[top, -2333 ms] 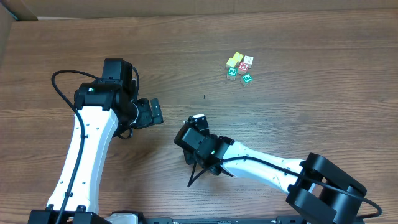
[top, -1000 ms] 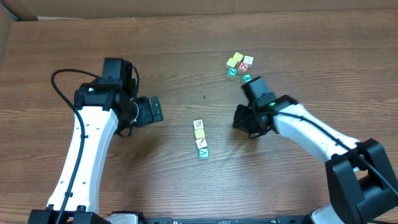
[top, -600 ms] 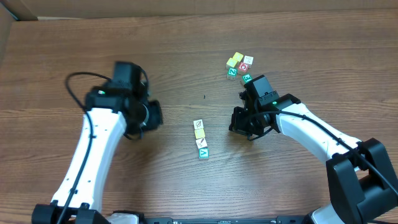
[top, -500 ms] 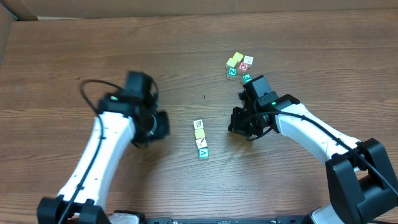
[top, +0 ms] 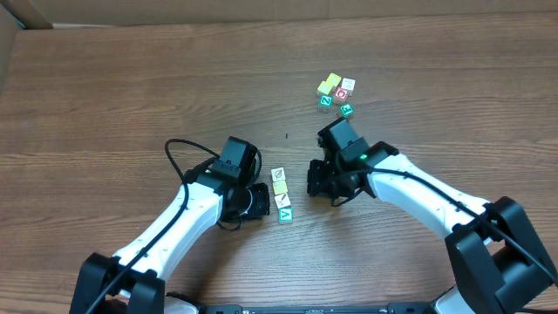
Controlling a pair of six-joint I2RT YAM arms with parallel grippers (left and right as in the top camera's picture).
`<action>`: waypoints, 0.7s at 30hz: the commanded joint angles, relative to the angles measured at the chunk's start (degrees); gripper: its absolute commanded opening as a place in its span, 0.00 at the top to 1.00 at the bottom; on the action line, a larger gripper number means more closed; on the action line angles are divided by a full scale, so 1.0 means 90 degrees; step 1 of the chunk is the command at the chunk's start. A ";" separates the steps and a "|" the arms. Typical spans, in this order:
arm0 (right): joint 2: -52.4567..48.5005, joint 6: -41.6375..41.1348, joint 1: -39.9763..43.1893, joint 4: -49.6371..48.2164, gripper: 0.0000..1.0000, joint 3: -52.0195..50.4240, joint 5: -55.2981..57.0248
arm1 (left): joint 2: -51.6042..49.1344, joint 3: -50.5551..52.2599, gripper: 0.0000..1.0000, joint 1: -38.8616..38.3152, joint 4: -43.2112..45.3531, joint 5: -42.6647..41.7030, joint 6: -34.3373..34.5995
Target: Flip 3 blocks
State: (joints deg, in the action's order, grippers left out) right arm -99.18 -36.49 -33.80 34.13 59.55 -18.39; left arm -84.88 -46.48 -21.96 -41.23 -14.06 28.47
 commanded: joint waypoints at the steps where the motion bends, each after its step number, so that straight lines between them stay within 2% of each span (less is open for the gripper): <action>1: -0.0109 -0.0330 -0.0189 -0.0073 0.95 -0.0039 0.0763 | -0.0461 0.0041 0.96 -0.0041 0.0301 -0.0039 0.0323; 8: -0.0250 -0.0328 -0.0204 -0.0294 0.95 -0.0039 0.0806 | -0.1146 0.0039 0.96 -0.0022 0.0925 -0.0100 0.0425; 21: -0.0474 -0.0306 -0.0522 -0.0427 0.96 -0.0039 0.0619 | -0.1195 0.0039 0.96 -0.0019 0.1508 -0.0044 0.0593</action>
State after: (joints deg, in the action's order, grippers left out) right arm -103.35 -38.98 -37.67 30.65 59.55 -12.10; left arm -94.85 -46.41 -22.11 -28.58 -14.59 32.12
